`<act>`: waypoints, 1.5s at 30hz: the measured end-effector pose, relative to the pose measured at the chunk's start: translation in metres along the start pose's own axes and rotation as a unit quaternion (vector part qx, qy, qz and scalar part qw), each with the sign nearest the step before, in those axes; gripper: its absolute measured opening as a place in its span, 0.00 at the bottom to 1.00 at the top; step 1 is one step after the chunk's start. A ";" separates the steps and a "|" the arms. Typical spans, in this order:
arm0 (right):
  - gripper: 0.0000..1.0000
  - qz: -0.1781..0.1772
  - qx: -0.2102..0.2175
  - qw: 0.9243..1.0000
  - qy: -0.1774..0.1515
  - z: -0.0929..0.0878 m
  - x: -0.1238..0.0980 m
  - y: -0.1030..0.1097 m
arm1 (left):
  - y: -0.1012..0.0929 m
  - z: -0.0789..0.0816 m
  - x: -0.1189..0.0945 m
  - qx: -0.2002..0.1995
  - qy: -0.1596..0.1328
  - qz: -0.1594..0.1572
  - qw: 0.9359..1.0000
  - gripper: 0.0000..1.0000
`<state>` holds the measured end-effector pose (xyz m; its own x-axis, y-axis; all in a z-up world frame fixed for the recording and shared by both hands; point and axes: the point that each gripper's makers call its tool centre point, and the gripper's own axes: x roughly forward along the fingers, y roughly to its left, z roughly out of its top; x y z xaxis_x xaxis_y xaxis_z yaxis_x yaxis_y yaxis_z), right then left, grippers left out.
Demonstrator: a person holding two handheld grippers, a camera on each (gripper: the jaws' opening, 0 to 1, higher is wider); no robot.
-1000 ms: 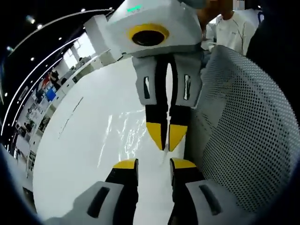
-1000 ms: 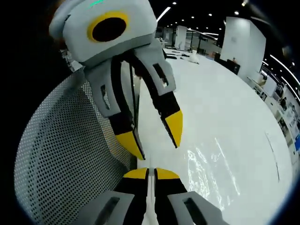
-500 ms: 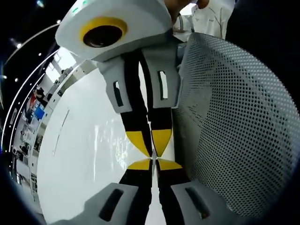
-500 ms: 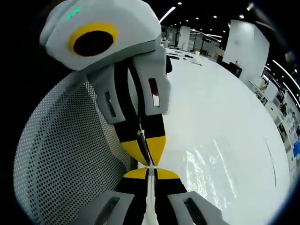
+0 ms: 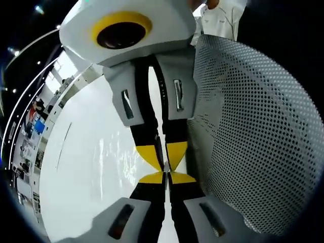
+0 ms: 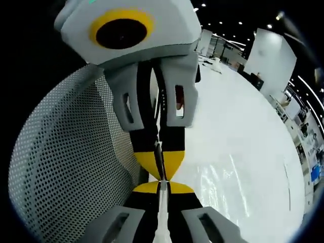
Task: Open the resealable bag by pulling the two sides of the seal apart until the entire bag opening is separated and visibly accessible.
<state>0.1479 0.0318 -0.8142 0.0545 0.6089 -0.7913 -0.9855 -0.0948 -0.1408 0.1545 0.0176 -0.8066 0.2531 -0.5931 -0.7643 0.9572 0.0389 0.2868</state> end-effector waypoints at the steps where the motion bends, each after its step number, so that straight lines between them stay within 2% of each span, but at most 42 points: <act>1: 0.01 0.000 -0.001 1.000 0.001 0.000 0.000 0.000 | 0.000 0.000 0.000 0.002 0.001 0.000 1.000 0.00; 6: 0.00 0.005 0.000 1.000 0.005 0.000 0.001 0.000 | -0.001 -0.001 0.000 0.002 0.006 -0.002 1.000 0.00; 9: 0.00 -0.002 -0.020 1.000 0.017 -0.004 -0.001 -0.003 | 0.001 -0.001 0.000 0.003 0.004 0.007 1.000 0.00; 17: 0.00 -0.004 -0.010 1.000 0.018 -0.007 -0.002 -0.002 | 0.001 -0.001 -0.002 0.004 0.002 0.006 1.000 0.00; 18: 0.00 -0.007 -0.008 1.000 0.020 -0.009 -0.002 -0.003 | 0.001 -0.002 -0.003 0.003 0.001 0.007 1.000 0.00; 19: 0.00 -0.018 -0.013 0.999 0.041 -0.017 -0.005 -0.006 | 0.004 -0.004 -0.004 0.007 0.003 0.011 1.000 0.00; 20: 0.00 -0.009 0.009 1.000 0.015 -0.009 -0.002 -0.003 | 0.004 -0.004 -0.004 -0.004 -0.001 0.009 1.000 0.00; 21: 0.00 -0.007 0.015 1.000 0.016 -0.009 -0.003 -0.002 | 0.005 -0.003 -0.004 -0.009 -0.004 0.008 1.000 0.00; 23: 0.00 -0.010 -0.016 1.000 0.024 -0.006 -0.003 -0.002 | 0.005 -0.002 -0.005 -0.002 -0.002 0.008 1.000 0.00; 24: 0.00 -0.010 -0.017 0.999 0.025 -0.005 -0.002 -0.002 | 0.006 -0.003 -0.005 0.003 0.000 0.010 1.000 0.00; 31: 0.01 0.002 -0.006 1.000 0.021 -0.003 0.001 -0.001 | 0.008 -0.004 -0.005 -0.001 0.001 0.010 1.000 0.00; 35: 0.06 -0.002 0.000 1.000 0.012 0.003 0.001 -0.001 | 0.006 -0.004 -0.006 -0.005 -0.004 0.008 1.000 0.00; 39: 0.06 -0.002 -0.003 1.000 0.005 0.012 0.004 -0.002 | 0.003 0.000 -0.004 0.002 -0.004 0.004 1.000 0.00; 42: 0.04 0.000 -0.005 1.000 0.015 0.009 0.006 -0.002 | 0.003 -0.002 -0.003 0.005 0.005 0.003 1.000 0.00; 43: 0.00 0.000 0.001 1.000 0.023 0.005 0.005 -0.003 | 0.003 -0.002 -0.003 0.002 0.004 0.001 1.000 0.00; 44: 0.00 -0.019 -0.035 0.999 -0.003 0.017 0.004 -0.014 | 0.006 -0.003 -0.001 -0.001 0.004 0.008 1.000 0.00; 45: 0.00 -0.006 0.004 1.000 0.011 0.011 -0.002 -0.007 | 0.007 -0.005 0.001 -0.005 0.006 0.008 1.000 0.00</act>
<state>0.1525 0.0402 -0.8053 0.0691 0.5925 -0.8026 -0.9860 -0.0819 -0.1454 0.1618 0.0216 -0.8080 0.2707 -0.5820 -0.7668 0.9541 0.0561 0.2942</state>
